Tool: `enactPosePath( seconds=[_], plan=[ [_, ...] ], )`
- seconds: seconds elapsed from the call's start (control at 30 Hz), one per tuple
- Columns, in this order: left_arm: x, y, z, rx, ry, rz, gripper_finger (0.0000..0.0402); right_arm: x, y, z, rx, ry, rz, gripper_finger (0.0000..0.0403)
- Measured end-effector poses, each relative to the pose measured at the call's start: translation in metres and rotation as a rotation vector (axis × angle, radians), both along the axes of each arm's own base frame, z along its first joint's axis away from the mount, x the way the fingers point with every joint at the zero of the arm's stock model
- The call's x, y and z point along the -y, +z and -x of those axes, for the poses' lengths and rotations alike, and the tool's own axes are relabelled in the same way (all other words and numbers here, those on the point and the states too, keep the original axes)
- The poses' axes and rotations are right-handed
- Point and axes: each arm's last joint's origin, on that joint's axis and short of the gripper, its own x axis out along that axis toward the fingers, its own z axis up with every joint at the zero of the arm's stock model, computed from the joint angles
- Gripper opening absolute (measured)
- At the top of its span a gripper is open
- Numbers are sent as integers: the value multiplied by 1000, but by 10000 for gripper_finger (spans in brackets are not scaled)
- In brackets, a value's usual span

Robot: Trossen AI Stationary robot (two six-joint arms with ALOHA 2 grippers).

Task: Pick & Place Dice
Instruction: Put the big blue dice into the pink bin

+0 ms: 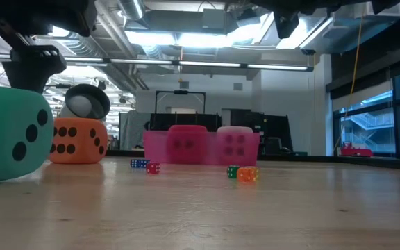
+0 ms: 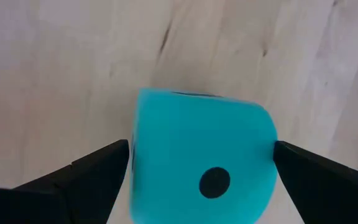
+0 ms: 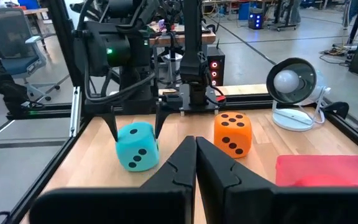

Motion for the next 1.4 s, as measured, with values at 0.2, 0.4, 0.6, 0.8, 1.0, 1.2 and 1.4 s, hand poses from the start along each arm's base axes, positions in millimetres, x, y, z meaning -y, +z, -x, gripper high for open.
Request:
enactPosePath(
  seconds=[0.2, 0.4, 0.6, 0.8, 1.0, 1.2, 1.4],
  plan=[
    [4, -4, -5, -2, -16, 52, 400, -2, -2, 1, -20, 10, 5, 11],
    [4, 18, -5, 56, -65, 181, 400, -2, -2, 1, -20, -11, 11, 11],
    [8, 30, -4, 70, -86, 198, 400, -2, -2, 1, -23, -15, 17, 11],
    [10, 16, 1, -43, -82, 100, 400, -2, -2, 1, -23, -15, 17, 11],
    [16, 2, -6, -84, -97, 80, 400, -2, -2, 1, -24, -16, 13, 11],
    [18, -8, -11, -123, -54, 74, 400, -2, -2, 1, -24, -16, 12, 11],
    [19, -12, -13, -134, -41, 61, 400, -2, -3, 1, -26, -16, 11, 11]
  ],
)
